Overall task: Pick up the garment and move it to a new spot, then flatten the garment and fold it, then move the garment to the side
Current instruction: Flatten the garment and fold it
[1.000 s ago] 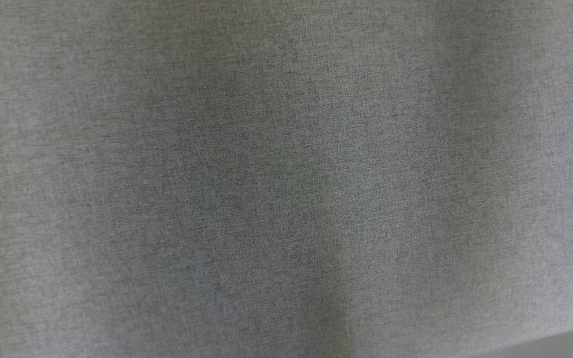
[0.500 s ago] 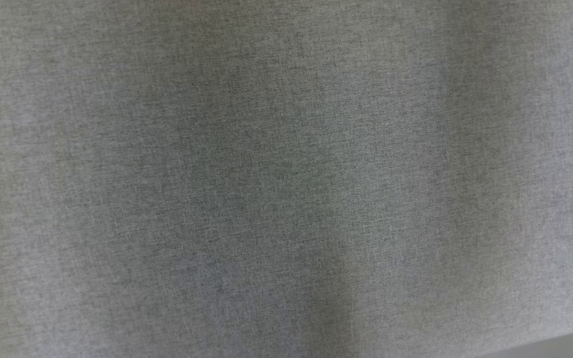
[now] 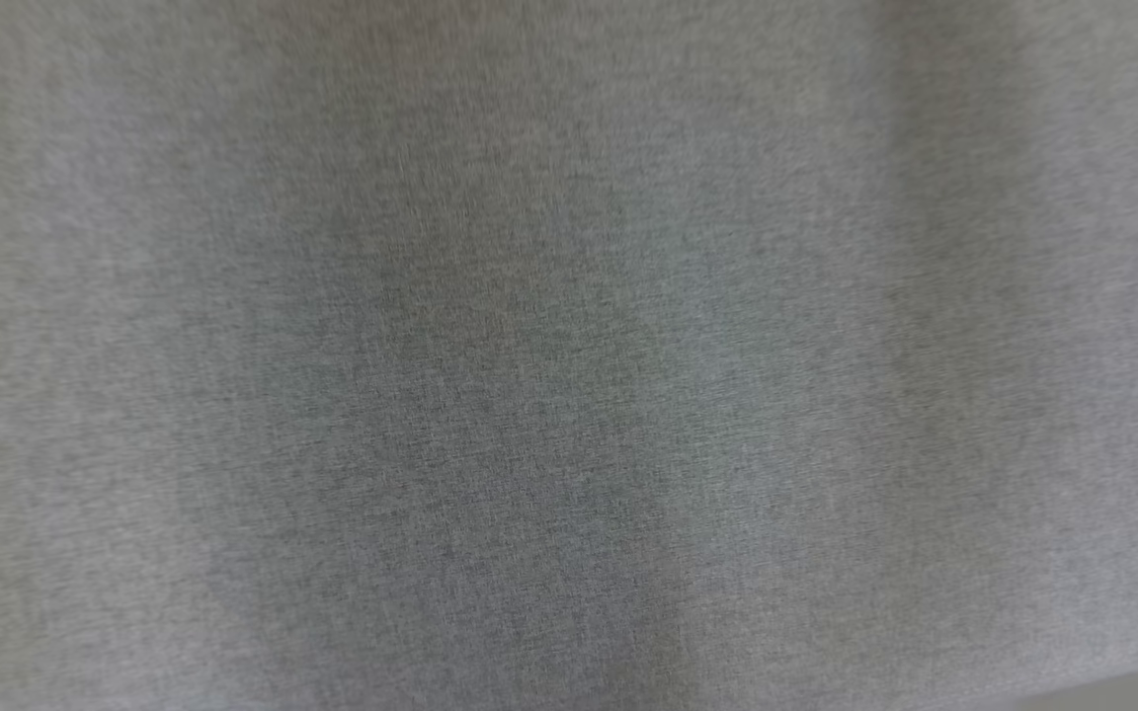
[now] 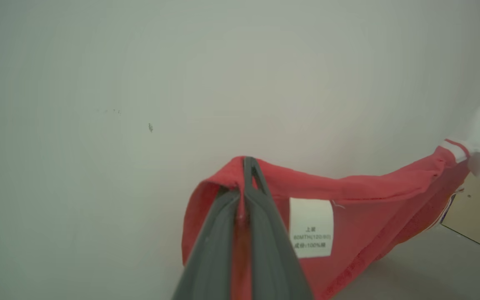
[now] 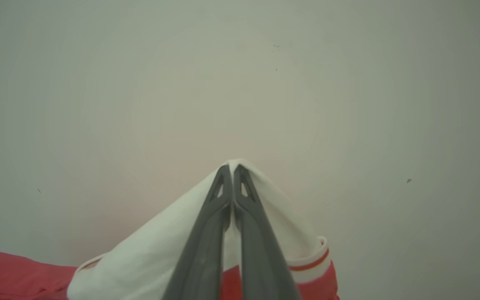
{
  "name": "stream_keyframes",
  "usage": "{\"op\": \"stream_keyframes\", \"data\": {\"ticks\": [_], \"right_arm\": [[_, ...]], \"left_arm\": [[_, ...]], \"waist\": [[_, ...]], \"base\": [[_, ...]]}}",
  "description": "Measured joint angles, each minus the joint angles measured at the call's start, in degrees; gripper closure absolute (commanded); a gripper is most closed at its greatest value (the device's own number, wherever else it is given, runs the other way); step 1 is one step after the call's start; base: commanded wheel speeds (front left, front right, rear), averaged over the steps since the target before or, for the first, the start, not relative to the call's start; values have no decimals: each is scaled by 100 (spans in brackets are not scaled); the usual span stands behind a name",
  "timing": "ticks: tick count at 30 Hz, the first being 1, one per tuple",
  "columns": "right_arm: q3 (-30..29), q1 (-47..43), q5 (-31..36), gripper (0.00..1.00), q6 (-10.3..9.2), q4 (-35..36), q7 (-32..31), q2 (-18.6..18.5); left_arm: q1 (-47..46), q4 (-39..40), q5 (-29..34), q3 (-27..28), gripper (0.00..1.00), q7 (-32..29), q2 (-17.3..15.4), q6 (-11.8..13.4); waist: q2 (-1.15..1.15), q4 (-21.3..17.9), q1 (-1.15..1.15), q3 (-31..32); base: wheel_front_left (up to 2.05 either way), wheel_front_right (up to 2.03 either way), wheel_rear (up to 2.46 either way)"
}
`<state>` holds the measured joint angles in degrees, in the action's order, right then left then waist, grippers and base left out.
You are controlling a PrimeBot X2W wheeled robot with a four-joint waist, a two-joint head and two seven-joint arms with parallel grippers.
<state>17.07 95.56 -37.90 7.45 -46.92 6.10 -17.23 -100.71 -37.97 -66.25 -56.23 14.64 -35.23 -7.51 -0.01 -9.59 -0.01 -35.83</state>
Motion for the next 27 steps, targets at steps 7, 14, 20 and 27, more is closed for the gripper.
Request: {"op": "stream_keyframes", "data": {"ticks": [7,14,20,27], "right_arm": [[24,-2240,-644,100,0,1348,-87,-463],[-368,-4269,-781,100,0,2552,-249,-567],[-853,-5849,-660,100,0,3296,-478,-393],[-1335,-7318,-426,100,0,3833,-723,-13]], "left_arm": [[1897,1336,222,682,100,40,-218,464],[4027,2626,710,1321,100,40,-276,1004],[5534,3165,1080,1628,100,40,-107,1204],[7021,3316,1438,2049,100,40,157,1110]], "waist": [[0,64,0,569],[-1,108,-1,1100],[0,137,0,1454],[-1,147,0,1796]], "base": [[0,0,0],[0,0,0],[0,0,0],[0,0,0]]}}
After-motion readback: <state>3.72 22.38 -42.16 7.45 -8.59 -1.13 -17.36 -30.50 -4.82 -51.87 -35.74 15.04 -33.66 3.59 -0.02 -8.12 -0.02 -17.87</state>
